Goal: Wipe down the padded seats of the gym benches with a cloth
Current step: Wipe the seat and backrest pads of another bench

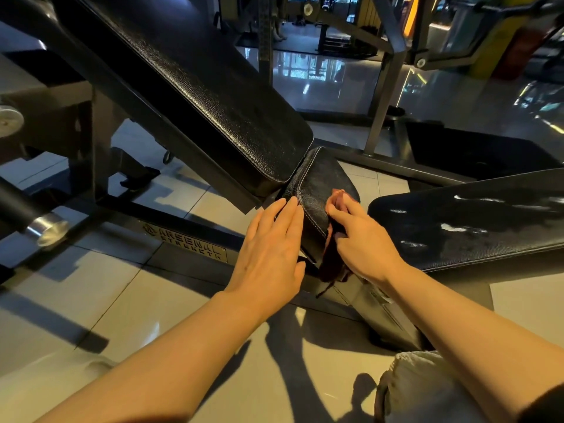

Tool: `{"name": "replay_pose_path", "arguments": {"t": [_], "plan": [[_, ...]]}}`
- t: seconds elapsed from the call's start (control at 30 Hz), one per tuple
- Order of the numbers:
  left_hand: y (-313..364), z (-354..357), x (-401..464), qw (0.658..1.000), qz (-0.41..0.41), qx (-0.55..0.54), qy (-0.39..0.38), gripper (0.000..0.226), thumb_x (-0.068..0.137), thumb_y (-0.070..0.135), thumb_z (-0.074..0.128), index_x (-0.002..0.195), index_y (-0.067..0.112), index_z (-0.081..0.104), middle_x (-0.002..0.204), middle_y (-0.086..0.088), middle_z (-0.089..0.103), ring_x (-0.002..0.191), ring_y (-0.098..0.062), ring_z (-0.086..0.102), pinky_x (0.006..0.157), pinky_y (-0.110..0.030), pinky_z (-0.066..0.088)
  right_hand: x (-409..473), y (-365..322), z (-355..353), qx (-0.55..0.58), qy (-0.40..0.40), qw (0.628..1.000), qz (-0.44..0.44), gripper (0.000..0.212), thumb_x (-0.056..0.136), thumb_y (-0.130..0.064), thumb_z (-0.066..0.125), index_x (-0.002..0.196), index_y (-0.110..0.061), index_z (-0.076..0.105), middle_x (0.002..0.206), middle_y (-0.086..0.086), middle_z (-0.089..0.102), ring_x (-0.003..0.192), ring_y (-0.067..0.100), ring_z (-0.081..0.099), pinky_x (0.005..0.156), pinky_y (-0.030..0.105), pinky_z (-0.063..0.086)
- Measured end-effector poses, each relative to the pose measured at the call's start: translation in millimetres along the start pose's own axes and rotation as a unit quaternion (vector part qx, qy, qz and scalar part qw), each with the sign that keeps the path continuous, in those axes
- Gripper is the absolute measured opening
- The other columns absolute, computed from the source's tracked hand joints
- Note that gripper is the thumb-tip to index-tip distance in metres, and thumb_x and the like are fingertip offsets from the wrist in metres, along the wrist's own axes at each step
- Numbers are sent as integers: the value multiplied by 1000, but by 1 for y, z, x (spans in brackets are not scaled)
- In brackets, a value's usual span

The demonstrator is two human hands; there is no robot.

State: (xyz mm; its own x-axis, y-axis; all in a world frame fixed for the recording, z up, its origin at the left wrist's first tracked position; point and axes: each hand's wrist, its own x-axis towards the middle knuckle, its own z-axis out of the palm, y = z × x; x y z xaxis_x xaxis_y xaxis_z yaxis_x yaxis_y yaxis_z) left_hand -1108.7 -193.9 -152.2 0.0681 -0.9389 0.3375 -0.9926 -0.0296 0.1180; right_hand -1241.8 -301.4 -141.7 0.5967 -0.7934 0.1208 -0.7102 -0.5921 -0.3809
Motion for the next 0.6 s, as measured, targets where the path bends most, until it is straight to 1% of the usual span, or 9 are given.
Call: {"name": "replay_pose_path", "arguments": {"t": [0.03,0.1,0.13,0.2,0.27,0.3,0.37,0.53,0.6], "plan": [[1,0,-1,1000,-1,3,-3,84,96,38,51,153,12,-4,161,-4,-5,148,-19,-7,121,-39,3,-2,0,1,-10,4,1000,10,58,92,-8,52,148,-22,39,154,-3,27,132,23,40,96,26,38],[1,1,-1,1000,-2,-2,-4,84,96,38,51,153,12,-4,161,-4,-5,147,-19,-7,121,-38,4,-3,-4,0,-3,51,999,6,51,90,-10,57,140,-19,50,149,-3,37,130,20,43,98,27,39],[1,1,-1,1000,-1,-8,1,84,95,37,53,153,11,-2,161,-5,-3,148,-19,-6,122,-37,4,-4,-9,0,25,88,996,-14,48,89,-10,60,136,-18,53,145,-2,41,128,17,44,98,26,39],[1,1,0,1000,0,-24,17,85,93,33,58,153,10,3,161,-6,3,148,-20,-2,122,-34,2,-1,-19,1,94,139,983,-72,54,85,-6,63,136,-18,51,140,0,43,126,11,41,98,17,38],[1,0,1,999,-10,-33,27,86,90,30,62,153,9,9,160,-7,9,148,-20,3,121,-33,2,4,-24,4,116,140,979,-94,61,82,-2,65,139,-15,46,145,3,39,132,11,34,101,9,25],[1,0,1,999,-15,-31,28,86,89,30,63,153,9,10,160,-7,11,148,-20,4,121,-34,4,7,-25,4,112,137,980,-95,61,81,-1,66,138,-13,48,145,3,41,133,14,34,101,6,19],[1,0,1,999,-19,-27,21,85,89,31,63,153,9,11,160,-8,12,148,-21,5,122,-34,7,13,-24,4,100,142,980,-100,55,79,-1,68,131,-13,56,137,3,49,127,18,41,96,3,20],[-4,-1,-3,1000,-13,-14,-1,84,94,38,55,154,11,3,162,-5,1,148,-20,-4,116,-29,-4,12,-13,-4,78,108,987,-92,43,76,-1,68,116,-15,61,123,0,53,113,20,49,93,27,42],[-6,-1,-5,1000,-15,-5,-14,84,95,39,52,153,12,-2,162,-3,-5,148,-19,-7,117,-29,-3,8,-10,-6,56,91,991,-79,42,76,-2,69,114,-16,60,120,-2,52,111,19,49,87,27,42]]}}
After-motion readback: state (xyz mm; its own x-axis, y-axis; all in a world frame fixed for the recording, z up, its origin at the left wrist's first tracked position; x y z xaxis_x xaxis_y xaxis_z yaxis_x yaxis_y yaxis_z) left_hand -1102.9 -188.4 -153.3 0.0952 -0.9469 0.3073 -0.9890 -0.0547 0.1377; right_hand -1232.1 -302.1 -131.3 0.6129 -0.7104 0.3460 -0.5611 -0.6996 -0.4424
